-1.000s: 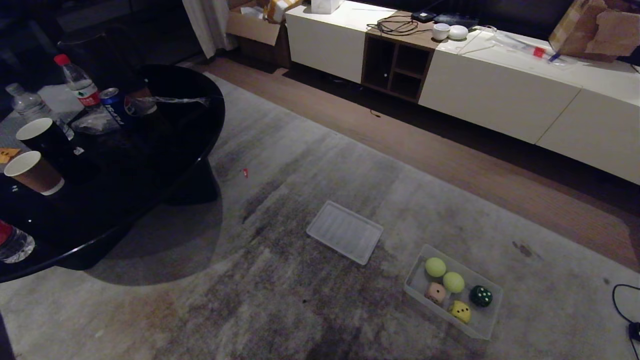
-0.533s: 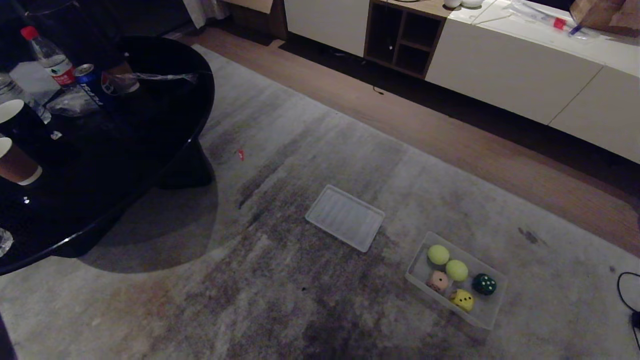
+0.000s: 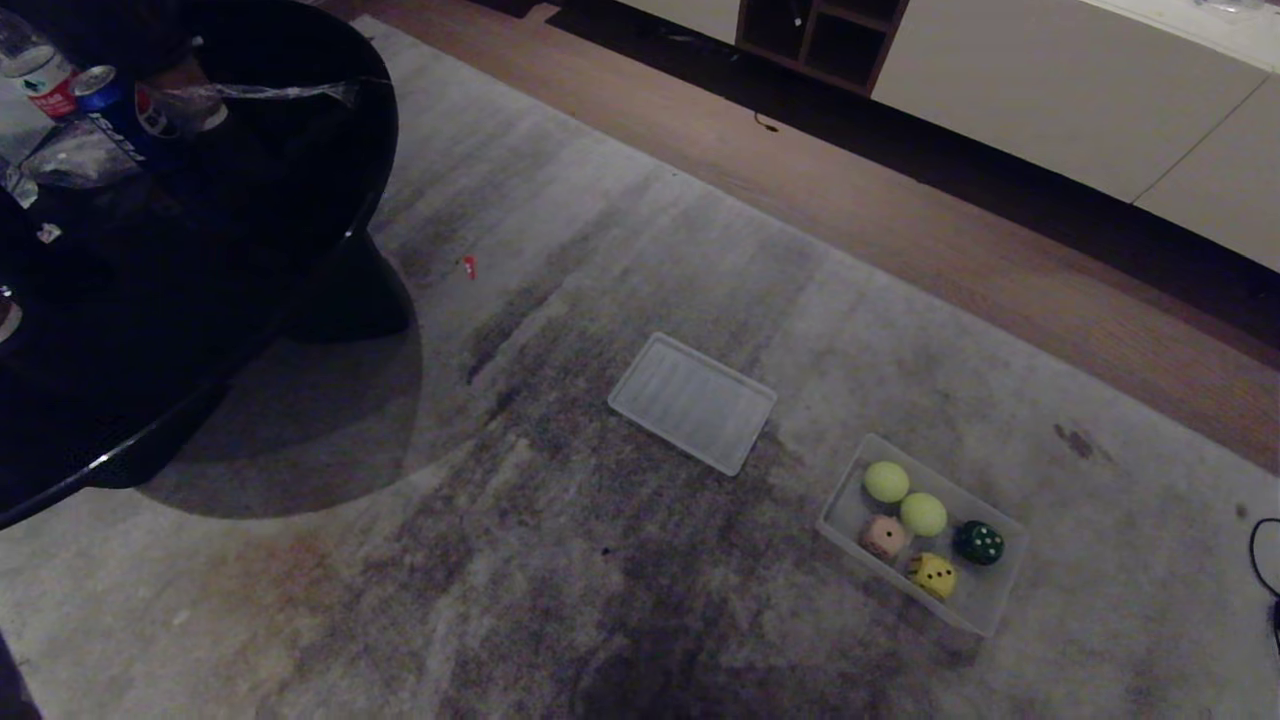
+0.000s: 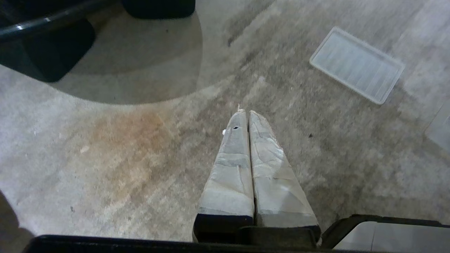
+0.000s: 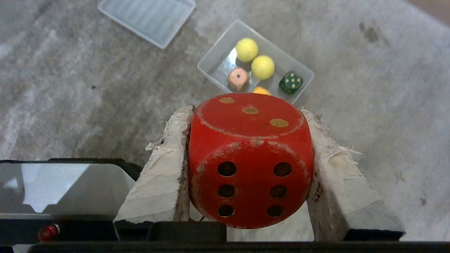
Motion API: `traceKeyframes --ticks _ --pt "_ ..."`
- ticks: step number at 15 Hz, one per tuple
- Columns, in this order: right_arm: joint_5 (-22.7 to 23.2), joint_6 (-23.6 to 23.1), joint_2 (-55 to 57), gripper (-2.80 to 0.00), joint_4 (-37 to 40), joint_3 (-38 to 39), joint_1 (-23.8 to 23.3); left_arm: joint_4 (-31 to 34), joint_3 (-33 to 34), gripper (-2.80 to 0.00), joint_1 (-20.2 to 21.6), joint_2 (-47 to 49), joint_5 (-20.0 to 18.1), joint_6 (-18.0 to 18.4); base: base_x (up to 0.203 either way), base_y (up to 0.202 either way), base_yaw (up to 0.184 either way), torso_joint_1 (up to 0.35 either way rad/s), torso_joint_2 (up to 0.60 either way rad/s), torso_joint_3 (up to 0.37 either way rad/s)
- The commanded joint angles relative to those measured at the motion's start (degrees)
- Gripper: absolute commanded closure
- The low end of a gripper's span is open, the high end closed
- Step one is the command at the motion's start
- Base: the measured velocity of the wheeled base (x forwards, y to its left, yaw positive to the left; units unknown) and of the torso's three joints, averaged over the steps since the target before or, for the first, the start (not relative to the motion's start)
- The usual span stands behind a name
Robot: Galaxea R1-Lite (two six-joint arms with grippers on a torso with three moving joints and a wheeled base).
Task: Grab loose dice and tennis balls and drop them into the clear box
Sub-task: Put the toys in the box
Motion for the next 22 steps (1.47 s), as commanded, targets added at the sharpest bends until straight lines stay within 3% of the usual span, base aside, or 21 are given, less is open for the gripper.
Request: traceKeyframes --ticks 1,22 --pt "0.0 0.0 0.1 0.0 0.1 0.0 0.0 0.0 0.1 0.0 0.0 0.1 0.0 0.0 0.0 0.0 0.0 0.001 0.01 -0.196" --pt "0.0 0.0 0.1 0.0 0.1 0.0 0.0 0.0 0.1 0.0 0.0 0.1 0.0 0.1 0.0 0.0 0.0 0.003 0.0 -0.197"
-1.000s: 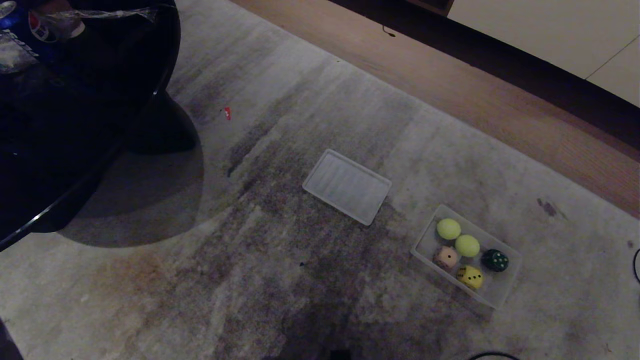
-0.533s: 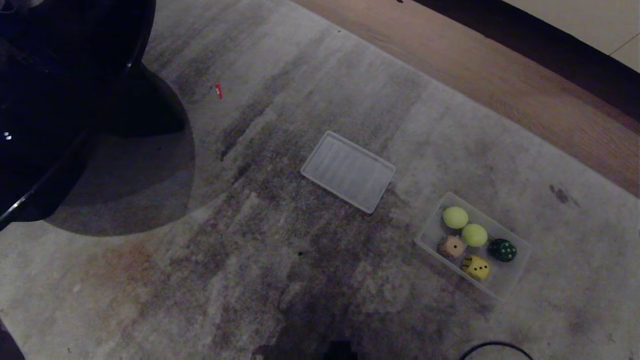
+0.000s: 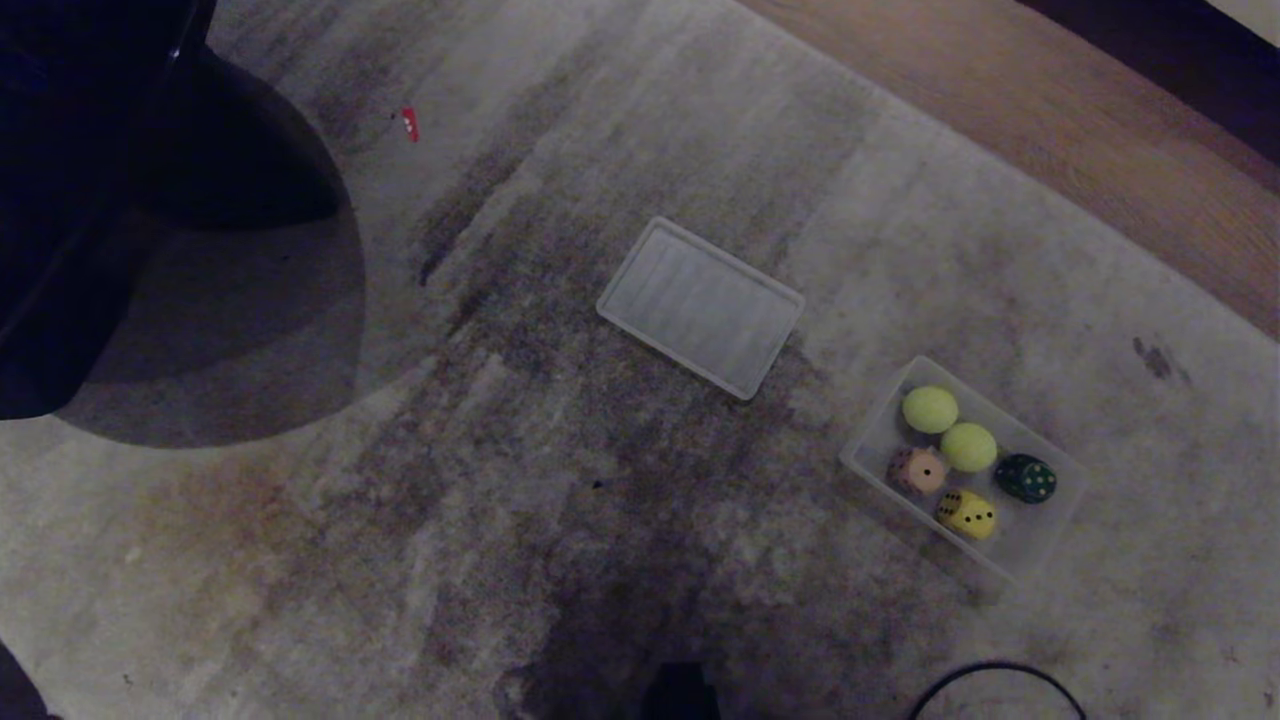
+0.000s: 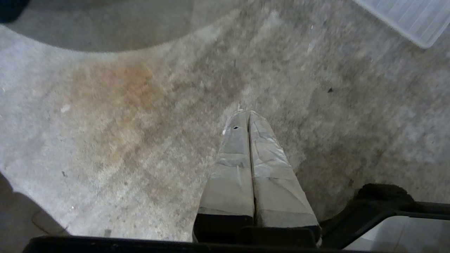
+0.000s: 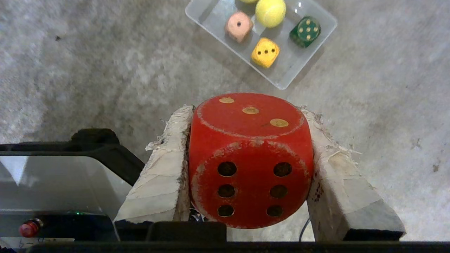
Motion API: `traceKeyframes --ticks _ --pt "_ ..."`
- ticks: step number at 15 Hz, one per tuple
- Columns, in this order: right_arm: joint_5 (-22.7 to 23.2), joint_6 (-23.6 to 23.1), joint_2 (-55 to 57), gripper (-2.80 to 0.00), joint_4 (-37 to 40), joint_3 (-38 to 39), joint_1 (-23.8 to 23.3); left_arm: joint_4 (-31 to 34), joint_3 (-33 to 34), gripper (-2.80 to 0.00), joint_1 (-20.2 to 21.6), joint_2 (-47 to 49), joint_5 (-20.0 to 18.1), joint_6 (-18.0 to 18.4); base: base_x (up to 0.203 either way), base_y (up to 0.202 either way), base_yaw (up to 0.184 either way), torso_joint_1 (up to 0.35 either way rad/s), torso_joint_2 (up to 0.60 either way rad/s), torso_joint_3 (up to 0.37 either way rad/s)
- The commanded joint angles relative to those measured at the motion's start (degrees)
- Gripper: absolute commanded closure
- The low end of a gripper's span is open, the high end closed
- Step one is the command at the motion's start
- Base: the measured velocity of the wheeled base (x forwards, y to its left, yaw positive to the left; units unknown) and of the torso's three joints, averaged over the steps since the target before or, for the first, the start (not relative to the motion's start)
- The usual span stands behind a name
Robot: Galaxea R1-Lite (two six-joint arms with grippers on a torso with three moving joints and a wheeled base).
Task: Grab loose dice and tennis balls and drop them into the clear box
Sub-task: Put the toys in the box
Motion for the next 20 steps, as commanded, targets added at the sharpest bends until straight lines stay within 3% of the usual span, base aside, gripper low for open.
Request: traceKeyframes --ticks 1,11,17,20 --pt "0.0 0.0 0.1 0.0 0.1 0.0 0.0 0.0 0.1 0.0 0.0 0.1 0.0 0.0 0.0 0.0 0.0 0.002 0.01 -0.198" --pt "0.3 0.1 0.1 0.0 0.1 0.0 0.0 -0.1 0.1 0.0 0.0 0.1 -0.3 1.5 0.0 0.0 0.0 0.002 0.0 -0.196" --pt "0.4 0.0 0.1 0.0 0.1 0.0 0.0 0.0 0.1 0.0 0.0 0.1 -0.2 1.2 0.0 0.0 0.0 0.003 0.0 -0.175" --pt "-0.1 0.1 0.1 0.0 0.1 0.0 0.0 0.0 0.1 0.0 0.0 0.1 0.2 -0.8 0.0 0.0 0.0 0.003 0.0 -0.023"
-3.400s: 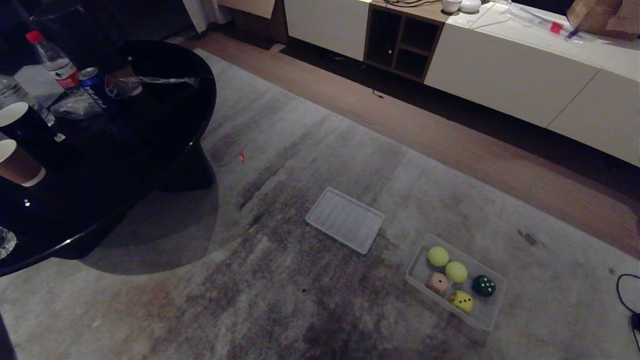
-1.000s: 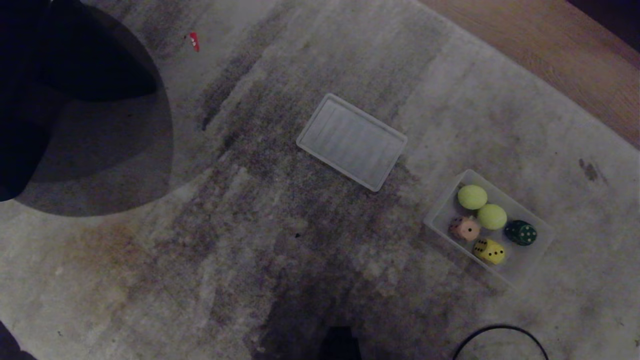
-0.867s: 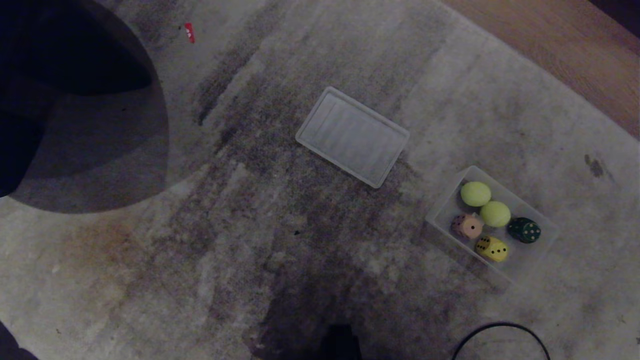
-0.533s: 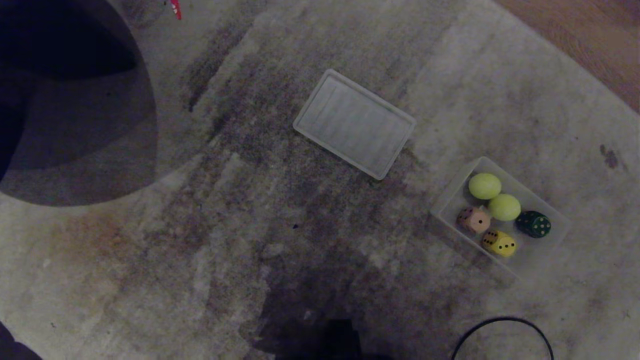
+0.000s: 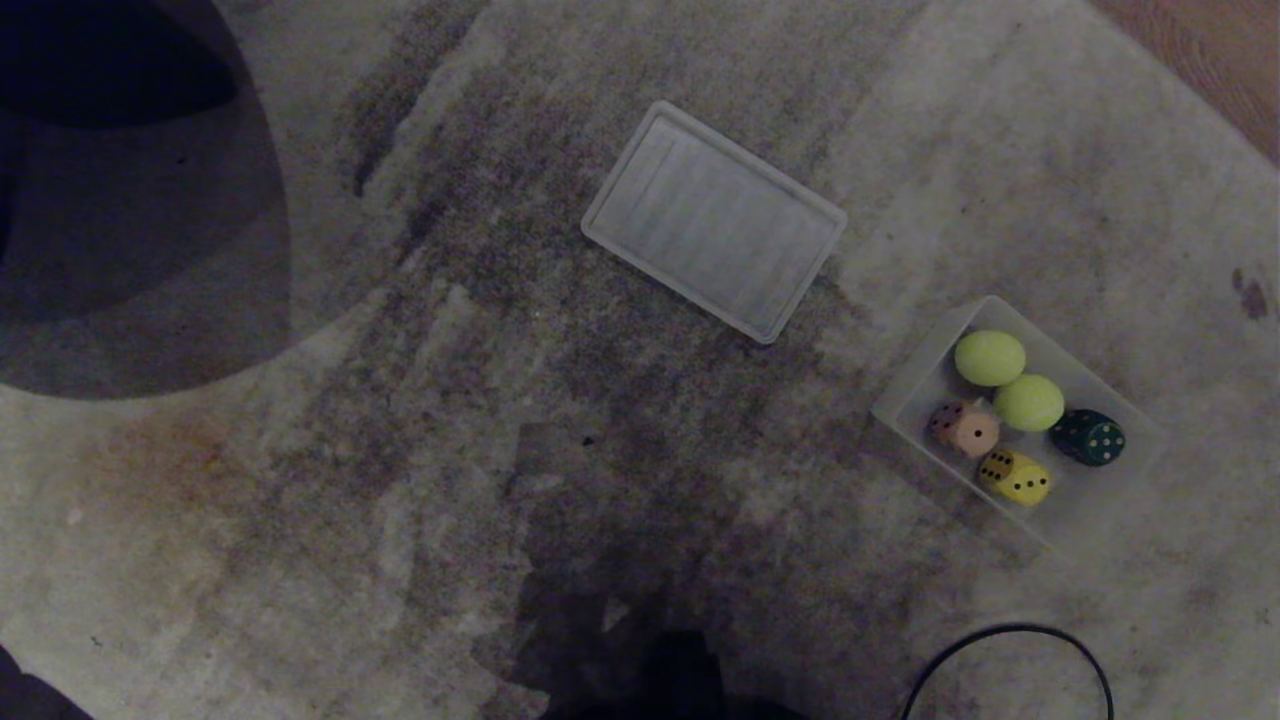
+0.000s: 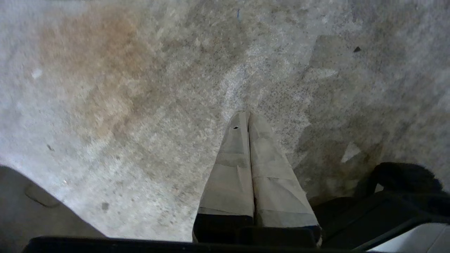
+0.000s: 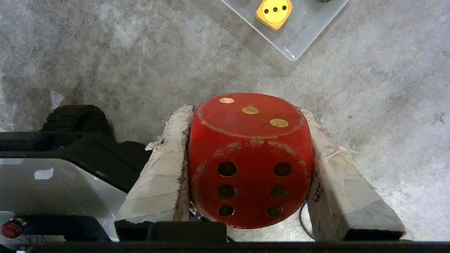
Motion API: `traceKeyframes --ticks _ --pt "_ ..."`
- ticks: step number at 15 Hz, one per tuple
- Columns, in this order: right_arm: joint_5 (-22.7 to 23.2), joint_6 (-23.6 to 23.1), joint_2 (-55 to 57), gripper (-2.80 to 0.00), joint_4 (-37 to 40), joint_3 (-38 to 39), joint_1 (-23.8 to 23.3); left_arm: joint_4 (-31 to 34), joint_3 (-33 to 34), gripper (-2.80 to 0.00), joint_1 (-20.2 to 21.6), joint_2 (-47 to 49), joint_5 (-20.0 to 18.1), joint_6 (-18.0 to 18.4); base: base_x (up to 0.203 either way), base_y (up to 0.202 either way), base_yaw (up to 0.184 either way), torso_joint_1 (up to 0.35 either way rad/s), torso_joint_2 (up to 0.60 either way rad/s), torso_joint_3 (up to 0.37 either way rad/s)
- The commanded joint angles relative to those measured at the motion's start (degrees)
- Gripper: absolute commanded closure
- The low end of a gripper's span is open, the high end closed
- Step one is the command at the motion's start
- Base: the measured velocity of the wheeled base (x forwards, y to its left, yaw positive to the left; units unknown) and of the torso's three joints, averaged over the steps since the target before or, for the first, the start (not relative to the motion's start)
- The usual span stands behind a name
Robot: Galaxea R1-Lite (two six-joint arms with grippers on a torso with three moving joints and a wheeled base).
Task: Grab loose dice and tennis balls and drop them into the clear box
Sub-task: Put the toys in the box
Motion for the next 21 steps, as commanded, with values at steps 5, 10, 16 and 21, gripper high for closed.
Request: traceKeyframes --ticks 5,10,16,21 --pt "-0.4 8.1 12.6 0.0 -0.2 -8.1 -0.3 0.0 0.1 0.0 0.0 0.1 0.1 -0.3 0.0 0.0 0.0 0.0 0.0 0.0" --pt "-4.1 15.2 44.8 0.0 -17.6 -14.1 -0.5 0.0 0.1 0.0 0.0 0.1 0.1 -0.3 0.0 0.0 0.0 0.0 0.0 0.0" --pt "-6.0 17.7 81.4 0.0 -54.3 -16.0 0.2 0.0 0.1 0.0 0.0 0.1 0.1 -0.3 0.0 0.0 0.0 0.0 0.0 0.0" --pt "-4.9 18.4 101.7 0.0 -78.7 -20.5 4.3 0.0 0.1 0.0 0.0 0.1 0.1 -0.3 0.0 0.0 0.0 0.0 0.0 0.0"
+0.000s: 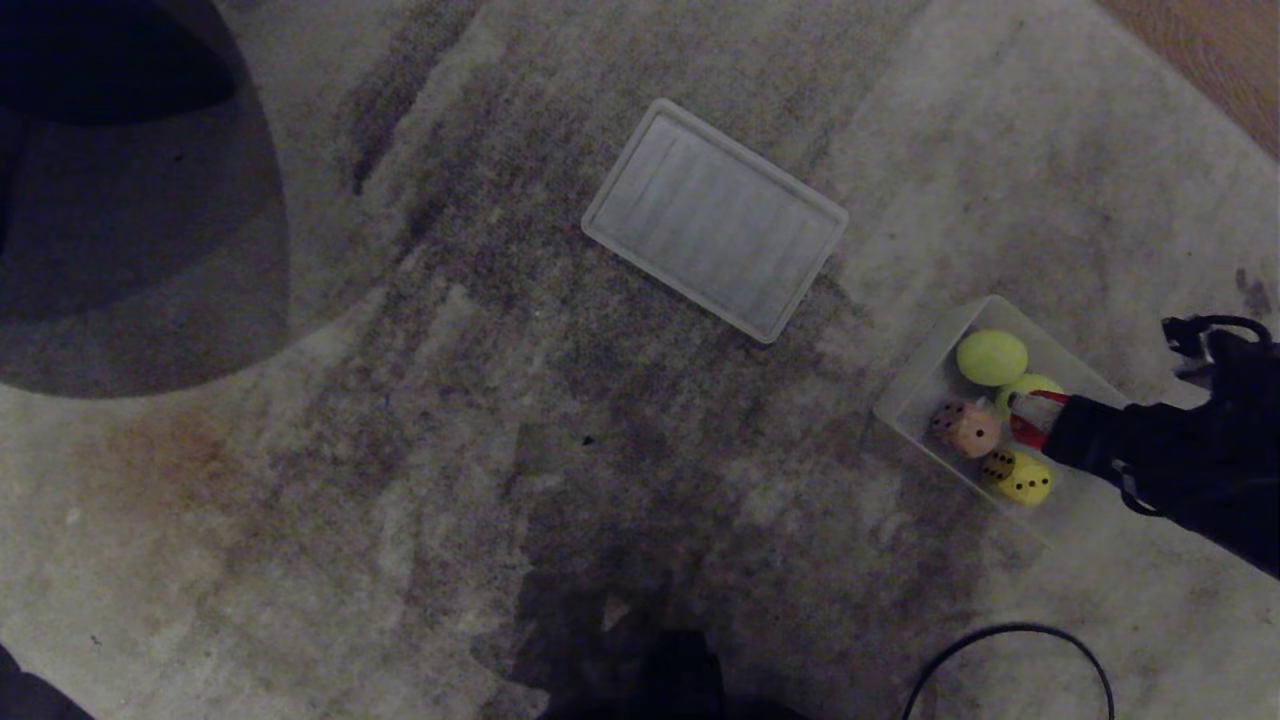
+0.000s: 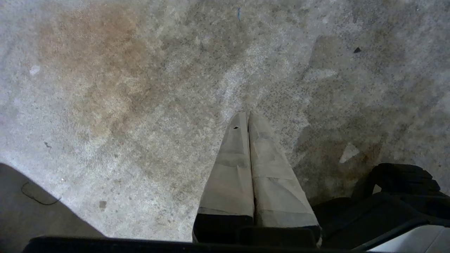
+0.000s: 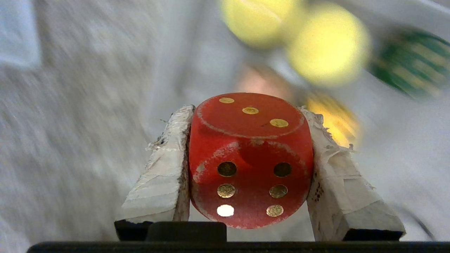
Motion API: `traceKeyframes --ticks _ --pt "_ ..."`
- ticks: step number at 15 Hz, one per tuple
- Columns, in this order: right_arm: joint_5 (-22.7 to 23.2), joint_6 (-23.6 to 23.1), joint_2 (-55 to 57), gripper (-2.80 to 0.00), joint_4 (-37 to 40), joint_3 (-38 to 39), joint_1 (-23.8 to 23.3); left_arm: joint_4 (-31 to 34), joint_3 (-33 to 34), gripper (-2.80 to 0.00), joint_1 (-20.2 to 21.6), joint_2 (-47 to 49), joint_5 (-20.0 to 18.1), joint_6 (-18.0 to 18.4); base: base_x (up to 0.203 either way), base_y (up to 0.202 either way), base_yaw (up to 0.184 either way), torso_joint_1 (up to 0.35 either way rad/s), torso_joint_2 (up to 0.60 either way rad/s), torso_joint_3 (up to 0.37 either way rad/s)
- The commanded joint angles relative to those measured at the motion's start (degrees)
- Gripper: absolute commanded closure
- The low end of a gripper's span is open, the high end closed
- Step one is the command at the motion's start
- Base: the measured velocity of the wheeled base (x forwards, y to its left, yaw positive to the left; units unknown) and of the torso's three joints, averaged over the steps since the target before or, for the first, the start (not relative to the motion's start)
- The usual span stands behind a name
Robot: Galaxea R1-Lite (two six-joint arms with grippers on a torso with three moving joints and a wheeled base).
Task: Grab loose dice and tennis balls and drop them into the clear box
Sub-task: Put the toys in the box
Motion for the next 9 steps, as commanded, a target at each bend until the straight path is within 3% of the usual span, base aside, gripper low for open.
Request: traceKeyframes --ticks 1,3,4,9 --pt "0.8 0.9 12.5 0.0 -11.5 -1.7 1.9 0.0 0.1 0.0 0.0 0.1 0.0 0.0 0.0 0.0 0.0 0.0 0.0 0.0" --pt "3.1 5.8 14.0 0.0 -15.2 -2.3 2.4 0.0 0.1 0.0 0.0 0.1 0.0 0.0 0.0 0.0 0.0 0.0 0.0 0.0" --pt "4.8 6.1 13.8 -2.8 -16.1 -2.1 2.1 0.0 0.1 0.0 0.0 0.1 0.1 0.0 0.0 0.0 0.0 0.0 0.0 0.0" --pt "5.3 5.9 8.4 -2.8 -15.3 1.1 1.5 0.0 0.1 0.0 0.0 0.1 0.0 0.0 0.0 0.0 0.0 0.0 0.0 0.0"
